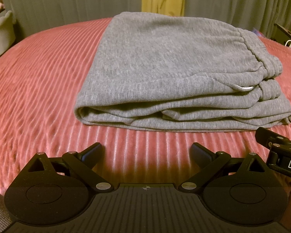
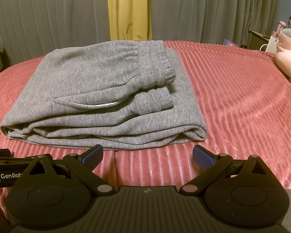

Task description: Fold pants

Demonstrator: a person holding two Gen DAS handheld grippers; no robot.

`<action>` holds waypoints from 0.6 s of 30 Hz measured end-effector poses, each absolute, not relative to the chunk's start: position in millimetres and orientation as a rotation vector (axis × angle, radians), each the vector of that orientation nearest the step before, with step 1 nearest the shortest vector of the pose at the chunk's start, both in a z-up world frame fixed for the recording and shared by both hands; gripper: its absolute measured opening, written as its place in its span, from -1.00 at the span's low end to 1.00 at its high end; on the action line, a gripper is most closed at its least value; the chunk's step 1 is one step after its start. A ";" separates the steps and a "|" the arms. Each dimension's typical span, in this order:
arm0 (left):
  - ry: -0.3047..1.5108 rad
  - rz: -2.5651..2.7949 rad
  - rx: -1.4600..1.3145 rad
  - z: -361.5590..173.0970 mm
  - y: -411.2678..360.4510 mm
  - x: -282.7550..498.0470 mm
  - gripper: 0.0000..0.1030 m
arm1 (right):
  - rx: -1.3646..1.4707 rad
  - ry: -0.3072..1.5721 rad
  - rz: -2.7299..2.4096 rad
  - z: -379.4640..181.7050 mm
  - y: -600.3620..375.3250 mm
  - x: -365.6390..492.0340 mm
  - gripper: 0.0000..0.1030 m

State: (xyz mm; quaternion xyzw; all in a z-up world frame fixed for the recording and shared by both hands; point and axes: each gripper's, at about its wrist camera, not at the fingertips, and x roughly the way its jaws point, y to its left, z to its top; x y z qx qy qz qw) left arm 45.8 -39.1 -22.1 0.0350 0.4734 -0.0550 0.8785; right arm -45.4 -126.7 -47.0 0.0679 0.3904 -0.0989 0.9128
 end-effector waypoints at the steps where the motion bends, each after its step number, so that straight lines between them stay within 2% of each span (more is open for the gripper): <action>1: 0.986 -0.115 0.074 -22.1 -38.8 45.8 0.95 | 0.139 0.804 -0.204 -47.1 -126.7 -45.5 0.92; 18: 0.987 -0.121 0.077 -21.8 -38.1 46.5 0.95 | 0.137 0.809 -0.205 -48.1 -126.8 -45.9 0.92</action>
